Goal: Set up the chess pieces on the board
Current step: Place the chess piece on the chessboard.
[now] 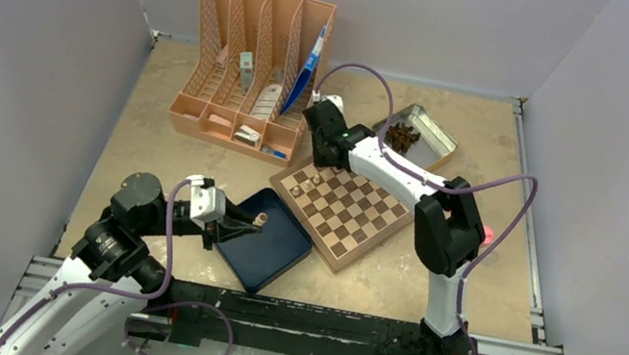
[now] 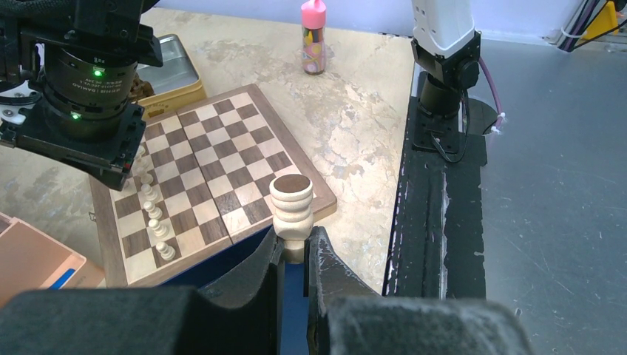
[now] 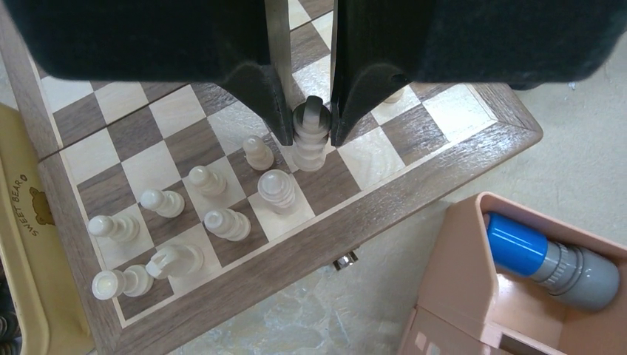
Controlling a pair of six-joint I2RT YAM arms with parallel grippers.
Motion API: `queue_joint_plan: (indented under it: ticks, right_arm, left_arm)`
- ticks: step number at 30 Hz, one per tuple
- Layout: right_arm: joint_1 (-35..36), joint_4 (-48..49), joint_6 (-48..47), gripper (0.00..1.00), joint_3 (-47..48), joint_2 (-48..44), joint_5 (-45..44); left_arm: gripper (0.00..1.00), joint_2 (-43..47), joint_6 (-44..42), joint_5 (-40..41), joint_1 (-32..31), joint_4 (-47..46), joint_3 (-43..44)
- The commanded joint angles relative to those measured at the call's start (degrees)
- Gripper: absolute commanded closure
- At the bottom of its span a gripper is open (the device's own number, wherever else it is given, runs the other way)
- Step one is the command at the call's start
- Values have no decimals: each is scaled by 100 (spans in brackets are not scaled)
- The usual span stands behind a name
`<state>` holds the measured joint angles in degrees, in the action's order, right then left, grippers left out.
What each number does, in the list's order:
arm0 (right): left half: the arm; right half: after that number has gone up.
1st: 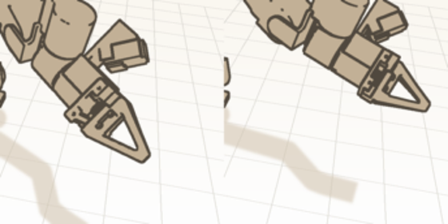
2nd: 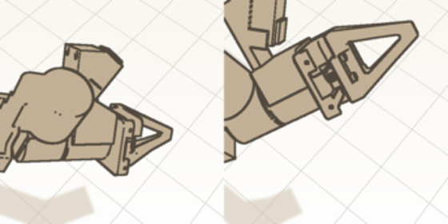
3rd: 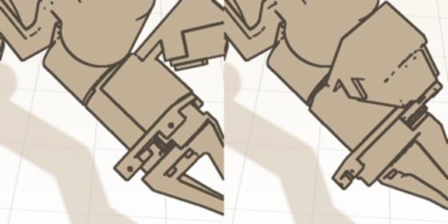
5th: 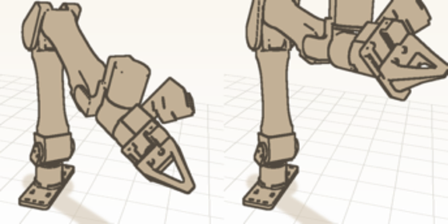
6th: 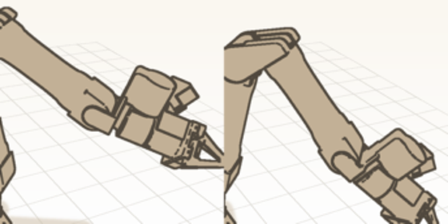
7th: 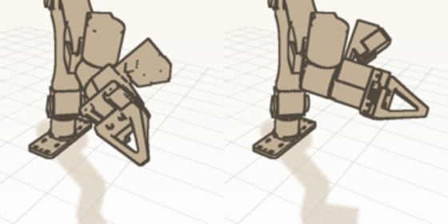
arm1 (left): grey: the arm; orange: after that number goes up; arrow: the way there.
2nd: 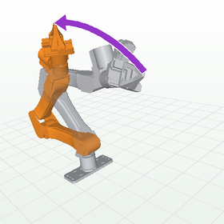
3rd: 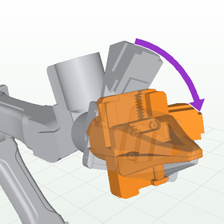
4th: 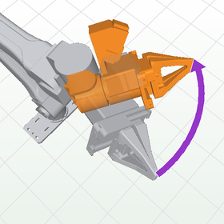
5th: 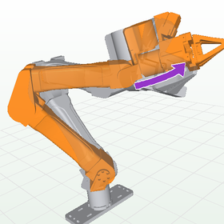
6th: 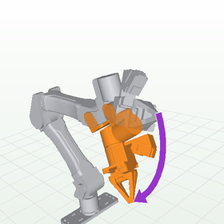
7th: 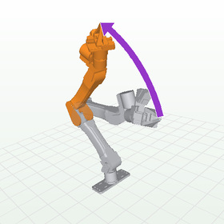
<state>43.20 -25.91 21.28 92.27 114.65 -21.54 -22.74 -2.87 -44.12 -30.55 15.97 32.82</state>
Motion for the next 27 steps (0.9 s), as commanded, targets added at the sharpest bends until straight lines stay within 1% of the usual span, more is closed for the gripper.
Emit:
queue_joint_plan:
  ticks: [1,13,23,27]
  right_arm:
    - [-8,227,-122,86,310,-19,118]
    - [-30,64,-64,83,465,270,183]
    - [-68,156,-68,82,467,425,254]
    - [-83,126,-50,79,462,462,217]
  left_arm:
    - [100,2,-165,-12,-2,-103,172]
    - [100,-32,-162,8,0,-107,178]
    - [100,-25,-169,0,2,-110,173]
    - [100,-44,-167,0,-3,-111,184]
